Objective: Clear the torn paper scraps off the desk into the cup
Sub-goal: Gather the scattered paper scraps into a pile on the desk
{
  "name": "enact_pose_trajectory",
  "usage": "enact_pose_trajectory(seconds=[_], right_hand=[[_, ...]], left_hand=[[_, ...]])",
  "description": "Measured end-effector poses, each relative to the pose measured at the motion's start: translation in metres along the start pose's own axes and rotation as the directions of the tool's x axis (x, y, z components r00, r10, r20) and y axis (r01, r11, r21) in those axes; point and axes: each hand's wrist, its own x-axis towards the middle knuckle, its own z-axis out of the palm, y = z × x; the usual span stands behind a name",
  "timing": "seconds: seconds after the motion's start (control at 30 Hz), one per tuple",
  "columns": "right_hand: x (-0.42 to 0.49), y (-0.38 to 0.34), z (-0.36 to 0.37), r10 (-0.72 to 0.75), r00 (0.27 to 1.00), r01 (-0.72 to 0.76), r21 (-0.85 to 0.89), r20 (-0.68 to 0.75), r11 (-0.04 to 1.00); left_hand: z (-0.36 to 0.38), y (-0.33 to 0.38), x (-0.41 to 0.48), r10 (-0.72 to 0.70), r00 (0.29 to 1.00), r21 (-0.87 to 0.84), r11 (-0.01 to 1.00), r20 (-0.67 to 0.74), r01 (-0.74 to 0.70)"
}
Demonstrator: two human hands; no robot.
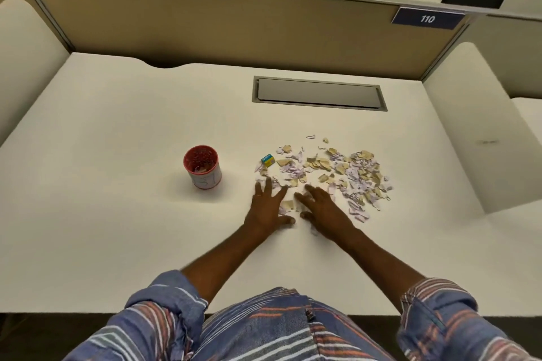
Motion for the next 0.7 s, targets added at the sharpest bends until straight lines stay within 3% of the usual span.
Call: enact_pose_trajectory(seconds=[0.13,0.27,0.37,0.5,0.7], right_hand=[[-0.009,0.007,0.003,-0.023,1.000,0.023,0.032,0.019,0.999],[-0.017,0.012,0.000,-0.057,0.995,0.061,0.047,-0.088,0.997],[-0.017,0.016,-0.003,-0.090,0.990,0.087,-0.025,-0.109,0.996],[-0.016,0.017,-0.008,-0.114,0.988,0.113,-0.018,-0.104,0.993],[-0.011,0.015,-0.014,0.000,0.982,0.037,0.192,-0.191,0.981]], left_hand=[[0.014,0.020,-0.002,0.020,0.999,-0.051,0.998,-0.027,-0.021],[0.022,0.032,-0.010,0.099,0.986,0.023,0.995,-0.135,-0.096],[0.023,0.035,-0.014,0.062,0.978,-0.026,0.997,-0.200,-0.069],[0.023,0.039,-0.014,0.073,0.974,0.042,0.997,-0.214,-0.066],[0.020,0.043,-0.011,0.043,0.979,0.002,0.999,-0.199,-0.044]])
